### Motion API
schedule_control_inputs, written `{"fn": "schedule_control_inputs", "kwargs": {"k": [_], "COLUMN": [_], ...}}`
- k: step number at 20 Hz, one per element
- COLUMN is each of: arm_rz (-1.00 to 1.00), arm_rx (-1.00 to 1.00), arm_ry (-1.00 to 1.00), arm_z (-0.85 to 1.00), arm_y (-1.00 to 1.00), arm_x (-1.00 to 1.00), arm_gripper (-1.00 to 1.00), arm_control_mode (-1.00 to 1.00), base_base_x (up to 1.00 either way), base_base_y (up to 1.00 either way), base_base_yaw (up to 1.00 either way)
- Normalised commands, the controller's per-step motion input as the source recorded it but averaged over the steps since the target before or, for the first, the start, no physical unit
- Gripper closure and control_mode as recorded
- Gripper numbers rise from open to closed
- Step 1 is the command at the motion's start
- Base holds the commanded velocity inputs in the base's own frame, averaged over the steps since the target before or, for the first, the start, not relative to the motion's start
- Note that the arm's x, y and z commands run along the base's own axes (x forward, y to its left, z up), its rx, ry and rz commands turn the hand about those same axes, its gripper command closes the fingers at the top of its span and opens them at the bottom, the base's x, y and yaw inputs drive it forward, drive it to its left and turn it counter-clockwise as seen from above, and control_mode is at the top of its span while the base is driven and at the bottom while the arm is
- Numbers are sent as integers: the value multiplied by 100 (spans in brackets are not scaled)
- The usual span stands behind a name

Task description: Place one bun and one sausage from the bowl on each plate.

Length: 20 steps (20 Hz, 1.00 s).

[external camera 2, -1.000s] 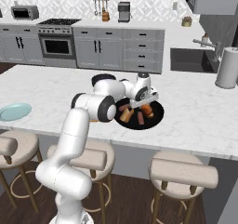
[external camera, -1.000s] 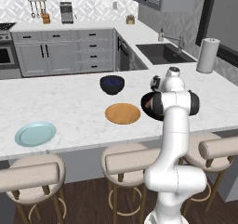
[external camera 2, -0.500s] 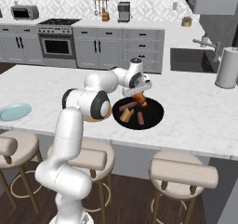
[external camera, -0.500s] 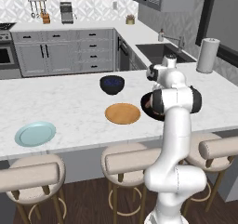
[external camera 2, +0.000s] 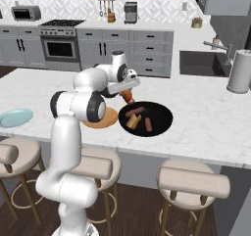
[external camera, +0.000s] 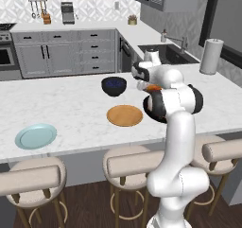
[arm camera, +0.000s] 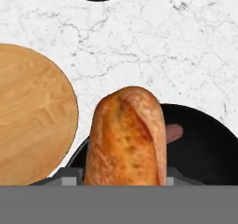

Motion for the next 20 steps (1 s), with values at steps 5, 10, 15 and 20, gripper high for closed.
{"fn": "schedule_control_inputs", "kwargs": {"k": [5,10,15,20], "arm_rz": [-27,-26,-6,-4], "arm_rx": [0,0,-2,0], "arm_ry": [0,-1,0,0], "arm_z": [0,-17,-15,-45], "arm_y": [96,80,50,-32], "arm_x": [-8,-20,-48,-11], "arm_gripper": [100,100,100,100], "arm_control_mode": [-100,-100,-100,-100], "base_base_x": [0,0,0,0], "base_base_y": [0,0,0,0], "base_base_yaw": [0,0,0,0]}}
